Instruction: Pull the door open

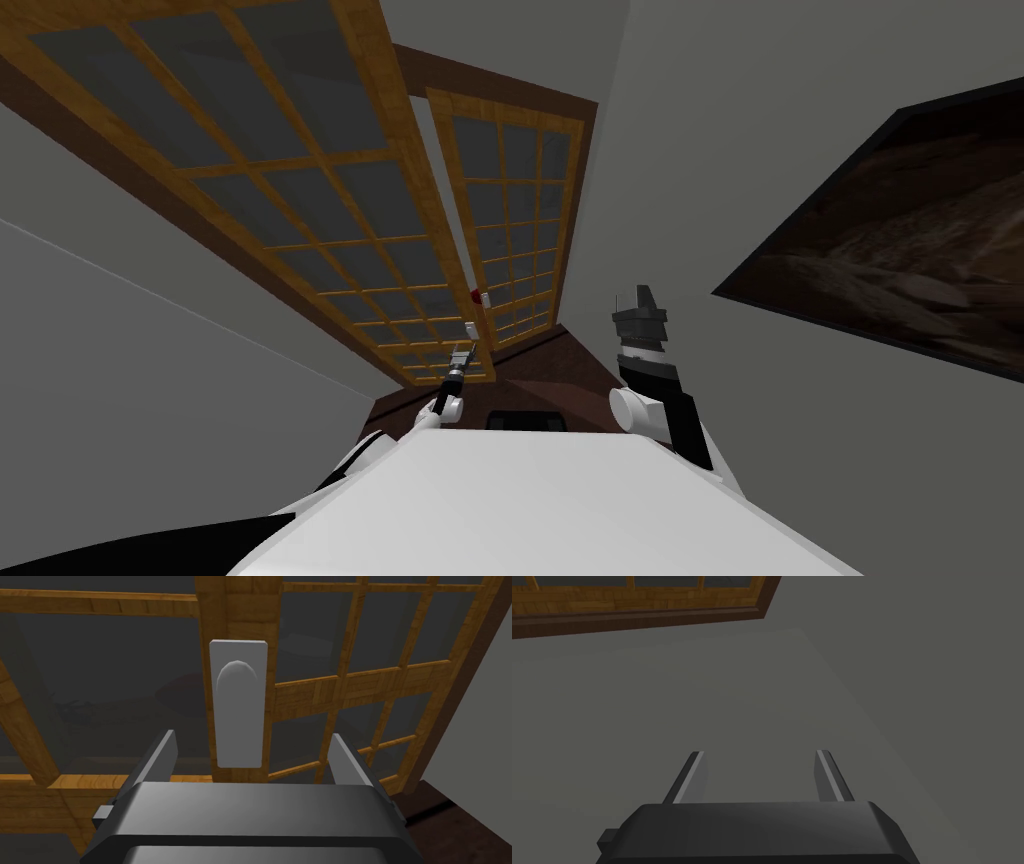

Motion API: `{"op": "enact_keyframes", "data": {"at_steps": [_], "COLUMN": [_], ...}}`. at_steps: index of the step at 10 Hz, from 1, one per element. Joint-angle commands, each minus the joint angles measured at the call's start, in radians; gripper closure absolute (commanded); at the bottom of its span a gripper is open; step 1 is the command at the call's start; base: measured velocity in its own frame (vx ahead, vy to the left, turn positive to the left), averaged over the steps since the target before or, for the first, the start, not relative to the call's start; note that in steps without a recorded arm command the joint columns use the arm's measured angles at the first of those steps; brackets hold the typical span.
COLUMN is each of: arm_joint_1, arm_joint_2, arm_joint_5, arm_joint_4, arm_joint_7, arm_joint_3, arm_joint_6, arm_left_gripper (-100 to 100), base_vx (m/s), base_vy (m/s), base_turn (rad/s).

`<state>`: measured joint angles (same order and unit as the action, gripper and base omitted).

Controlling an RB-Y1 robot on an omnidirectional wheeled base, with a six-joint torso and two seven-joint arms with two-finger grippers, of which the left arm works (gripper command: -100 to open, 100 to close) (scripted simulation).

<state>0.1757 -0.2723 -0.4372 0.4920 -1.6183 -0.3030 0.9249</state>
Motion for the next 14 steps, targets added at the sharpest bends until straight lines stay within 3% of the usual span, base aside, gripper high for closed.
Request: {"op": "enact_keyframes", "data": {"at_steps": [1,3,4,6,9,10,14], "arm_joint_1": [-0.019,-0.019,-0.038,-0.052,-0.054,-0.054,-0.054], "arm_joint_2": [-0.032,-0.032,-0.066,-0.090,-0.091,-0.091,-0.091], "arm_joint_5": [-0.009,-0.009,-0.018,-0.025,-0.024,-0.024,-0.024], "arm_joint_4": [-0.001,-0.001,-0.013,-0.022,-0.014,-0.014,-0.014], "arm_joint_7": [-0.029,-0.029,-0.060,-0.082,-0.081,-0.081,-0.081], "arm_joint_3": [0.011,0.011,0.023,0.032,0.031,0.031,0.031], "arm_joint_6": [0.015,0.015,0.036,0.051,0.049,0.049,0.049], "arm_left_gripper": [-100,-100,-100,-100,-100,100,100], "base_vx": [0.249,0.083,0.136,0.226,0.053,0.000,0.000], "base_vy": [-0.090,-0.032,-0.036,0.004,-0.001,0.000,0.002], "base_turn": [-0.194,-0.006,-0.215,-0.164,0.005,0.000,0.001]}}
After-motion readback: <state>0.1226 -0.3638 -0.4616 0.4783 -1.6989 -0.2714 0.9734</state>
